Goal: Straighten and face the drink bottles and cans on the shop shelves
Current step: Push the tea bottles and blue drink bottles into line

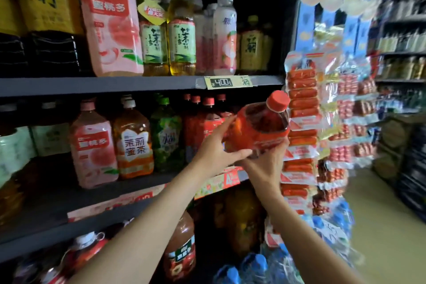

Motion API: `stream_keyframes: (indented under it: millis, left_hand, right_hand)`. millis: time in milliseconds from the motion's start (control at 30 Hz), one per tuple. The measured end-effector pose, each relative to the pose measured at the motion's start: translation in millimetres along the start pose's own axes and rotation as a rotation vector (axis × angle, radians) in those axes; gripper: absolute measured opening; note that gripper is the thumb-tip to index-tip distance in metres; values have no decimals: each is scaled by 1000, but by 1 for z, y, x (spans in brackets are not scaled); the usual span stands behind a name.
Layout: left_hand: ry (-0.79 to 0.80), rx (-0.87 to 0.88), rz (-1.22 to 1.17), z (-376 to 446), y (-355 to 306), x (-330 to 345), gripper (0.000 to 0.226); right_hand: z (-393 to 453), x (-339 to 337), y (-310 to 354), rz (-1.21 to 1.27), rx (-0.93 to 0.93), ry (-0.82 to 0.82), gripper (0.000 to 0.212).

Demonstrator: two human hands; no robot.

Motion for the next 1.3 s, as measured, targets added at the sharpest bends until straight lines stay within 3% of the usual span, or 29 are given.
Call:
stream_keyframes:
  millis: [67,133,200,233,300,367,500,767,867,1000,1067,1300]
  left_hand:
    - [-18,18,-11,10,8,5,54]
    - [-286,42,65,16,28,-6,44]
    - [-544,-76,182,16,50,-19,54]
    - [-580,-202,233,19,63,-21,66]
    - [-535,-415,308,27,82,-19,87]
    - [-500,-484,341,35,94,-15,93]
    - [-503,-497,360,40,111,-25,85]
    - [-461,-473,424,33,113,-29,78]
    - [-475,-456,462,31,109,-26,74]
    - [-517,-347,539,19,100,-25,64]
    - [-523,-289,539,10,92,-30,60]
    - [-554,-154,587,-38,51,-68,55]
  right_hand:
    - [23,-1,-20,-87,-12,9,103]
    - [42,3,-38,-128,9,-1,99]
    - [54,13,-52,-124,0,-18,96]
    - [56,19,-58,-118,-4,-7,94]
    - [61,32,-70,-109,-16,30,94]
    - [65,45,-79,-103,-22,84,96]
    - [68,74,-93,-90,17,285,96]
    - [86,92,-92,-273,123,495,102]
    - [67,91,-86,-297,160,451,106]
    - [20,87,-55,-456,30,259,70]
    - [6,90,-38,-490,-38,258,59]
    - [-22,96,29,-402,-141,202,55]
Point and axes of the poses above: each hand's wrist, its own z-axis towards the middle knuckle, its own x-axis out of the palm, y = z × x, the point moved 3 cm from there along z, towards the middle knuckle, and after that the axes turned 15 degrees about -z, right-handed, at the moved point
